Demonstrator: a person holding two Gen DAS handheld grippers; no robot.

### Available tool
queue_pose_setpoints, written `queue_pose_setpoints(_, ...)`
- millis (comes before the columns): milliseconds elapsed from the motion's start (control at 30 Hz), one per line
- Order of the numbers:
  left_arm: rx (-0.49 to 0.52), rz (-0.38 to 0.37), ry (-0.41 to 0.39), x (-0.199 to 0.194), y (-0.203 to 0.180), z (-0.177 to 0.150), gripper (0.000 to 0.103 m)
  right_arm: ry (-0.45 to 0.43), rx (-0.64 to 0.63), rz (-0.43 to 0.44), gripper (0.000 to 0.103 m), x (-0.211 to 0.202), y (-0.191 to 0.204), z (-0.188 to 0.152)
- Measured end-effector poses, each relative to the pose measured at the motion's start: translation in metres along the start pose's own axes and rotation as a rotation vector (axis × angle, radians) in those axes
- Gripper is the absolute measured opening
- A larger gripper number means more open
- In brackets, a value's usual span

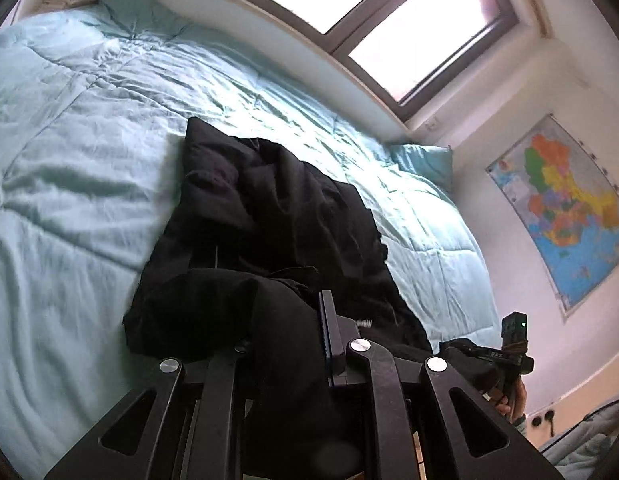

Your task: Fold large clothes

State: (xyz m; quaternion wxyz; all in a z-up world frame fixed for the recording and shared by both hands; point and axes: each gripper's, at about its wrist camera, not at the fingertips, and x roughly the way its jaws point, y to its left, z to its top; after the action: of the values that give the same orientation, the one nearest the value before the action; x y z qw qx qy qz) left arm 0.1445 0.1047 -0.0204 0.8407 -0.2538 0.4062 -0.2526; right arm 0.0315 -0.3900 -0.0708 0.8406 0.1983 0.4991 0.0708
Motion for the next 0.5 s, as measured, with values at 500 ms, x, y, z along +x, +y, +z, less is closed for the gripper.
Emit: queue_pose_setpoints(500,-0.064,0.099,0.070,-0.001,-0.055,0.154,0.016,-0.019,0.032,-0.057,0.015,-0.068,0.076,0.184)
